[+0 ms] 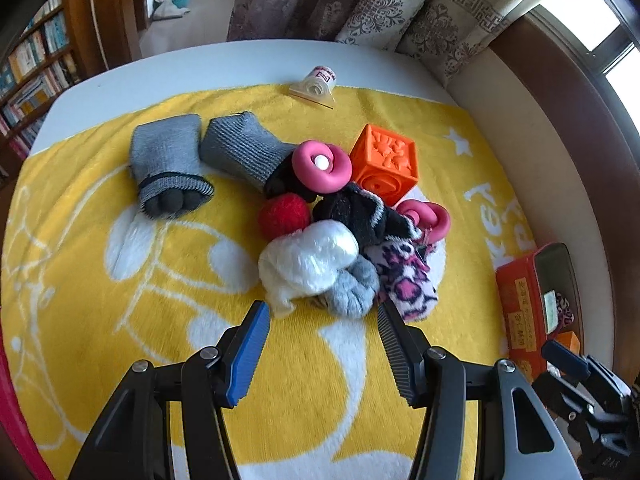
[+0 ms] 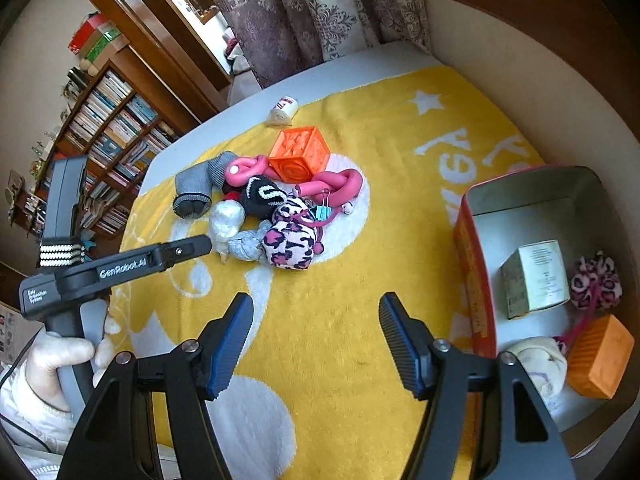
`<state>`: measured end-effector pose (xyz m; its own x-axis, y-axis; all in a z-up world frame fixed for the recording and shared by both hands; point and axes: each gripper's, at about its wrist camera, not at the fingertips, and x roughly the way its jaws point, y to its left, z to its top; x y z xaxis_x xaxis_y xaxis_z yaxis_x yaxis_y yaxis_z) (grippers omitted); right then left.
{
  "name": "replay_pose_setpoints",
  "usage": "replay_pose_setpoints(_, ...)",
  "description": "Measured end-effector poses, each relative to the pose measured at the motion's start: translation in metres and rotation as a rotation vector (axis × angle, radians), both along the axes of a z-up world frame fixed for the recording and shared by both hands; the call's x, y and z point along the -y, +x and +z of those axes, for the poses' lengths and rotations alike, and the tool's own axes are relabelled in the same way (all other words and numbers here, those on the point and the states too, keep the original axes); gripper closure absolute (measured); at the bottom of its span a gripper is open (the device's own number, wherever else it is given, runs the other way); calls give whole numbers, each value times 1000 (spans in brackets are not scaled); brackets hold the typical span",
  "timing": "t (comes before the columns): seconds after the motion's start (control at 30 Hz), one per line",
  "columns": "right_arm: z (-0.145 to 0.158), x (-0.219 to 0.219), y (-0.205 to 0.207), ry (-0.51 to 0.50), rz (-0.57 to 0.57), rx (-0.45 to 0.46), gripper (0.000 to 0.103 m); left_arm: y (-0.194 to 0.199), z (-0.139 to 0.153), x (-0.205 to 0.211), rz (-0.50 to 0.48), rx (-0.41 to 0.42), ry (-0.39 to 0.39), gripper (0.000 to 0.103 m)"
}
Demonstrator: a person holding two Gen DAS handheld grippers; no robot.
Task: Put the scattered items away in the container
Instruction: 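Grasp the plastic-wrapped white ball with the left gripper while the right grasps the pink leopard plush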
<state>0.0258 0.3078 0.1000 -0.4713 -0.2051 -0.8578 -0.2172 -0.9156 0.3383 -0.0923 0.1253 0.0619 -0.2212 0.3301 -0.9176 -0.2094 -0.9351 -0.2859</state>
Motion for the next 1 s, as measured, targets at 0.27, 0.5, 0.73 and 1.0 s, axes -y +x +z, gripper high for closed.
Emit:
replay_pose_setpoints(0.27, -11, 8, -16, 10, -5, 40, 34, -26, -28, -4, -25, 38, -3, 45)
replay_pose_setpoints(0.5, -23, 16, -32, 23, 16, 73, 34, -34, -44, -4, -34, 45, 14, 51)
replay_pose_setpoints(0.73, -33, 23, -53, 18, 42, 83, 34, -33, -41, 7, -35, 64, 52, 67)
replay_pose_setpoints(1.0, -50, 38, -84, 35, 81, 107, 34, -21, -29, 26, 1, 67, 70, 67)
